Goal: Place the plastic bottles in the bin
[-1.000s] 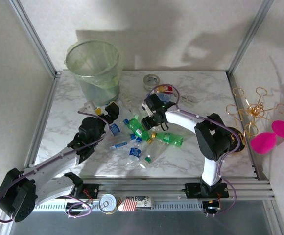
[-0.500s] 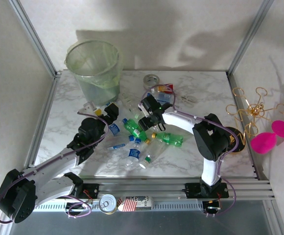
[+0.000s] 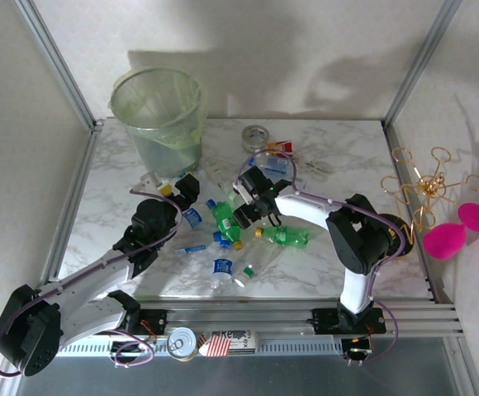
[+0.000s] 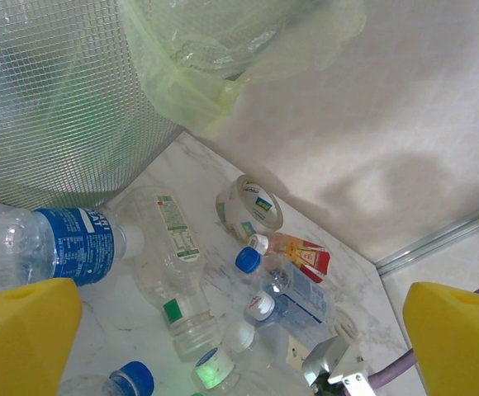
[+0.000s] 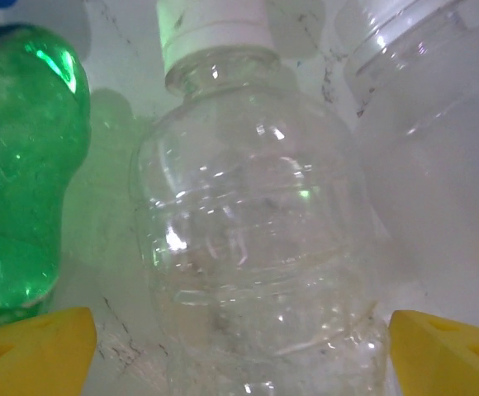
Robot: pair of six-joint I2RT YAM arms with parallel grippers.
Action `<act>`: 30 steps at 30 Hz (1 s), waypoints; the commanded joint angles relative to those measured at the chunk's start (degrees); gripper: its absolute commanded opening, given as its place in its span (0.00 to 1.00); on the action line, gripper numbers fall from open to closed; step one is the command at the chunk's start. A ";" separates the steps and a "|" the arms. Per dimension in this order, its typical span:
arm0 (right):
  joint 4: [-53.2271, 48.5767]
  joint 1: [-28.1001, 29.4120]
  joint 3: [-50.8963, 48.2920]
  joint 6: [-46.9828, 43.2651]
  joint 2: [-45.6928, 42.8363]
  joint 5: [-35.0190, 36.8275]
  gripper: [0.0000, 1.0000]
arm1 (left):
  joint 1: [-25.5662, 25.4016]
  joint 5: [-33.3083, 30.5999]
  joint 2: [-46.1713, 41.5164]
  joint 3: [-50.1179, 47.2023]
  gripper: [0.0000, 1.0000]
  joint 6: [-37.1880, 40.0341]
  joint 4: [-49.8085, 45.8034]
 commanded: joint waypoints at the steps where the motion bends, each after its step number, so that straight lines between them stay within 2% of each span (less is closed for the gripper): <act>1: 0.11 0.81 -0.75 -1.47 1.57 1.91 0.92 | 0.51 0.86 -1.14 -0.33 0.99 -0.68 0.80; 7: 1.62 0.90 -0.76 -2.39 1.83 3.21 0.91 | 0.49 0.43 -2.18 -0.84 1.00 -1.06 0.45; 13: 4.01 1.15 -2.20 -3.92 1.28 3.43 0.84 | 0.48 0.75 -2.21 -0.93 1.00 -1.36 0.72; 24: 10.36 1.15 -5.29 -7.38 -1.63 2.41 0.64 | 0.48 0.85 -3.29 -1.64 1.00 -1.89 0.80; 30: 13.07 1.07 -5.28 -8.00 -5.65 0.96 0.59 | 0.47 2.68 -3.56 -1.99 1.00 -2.65 2.12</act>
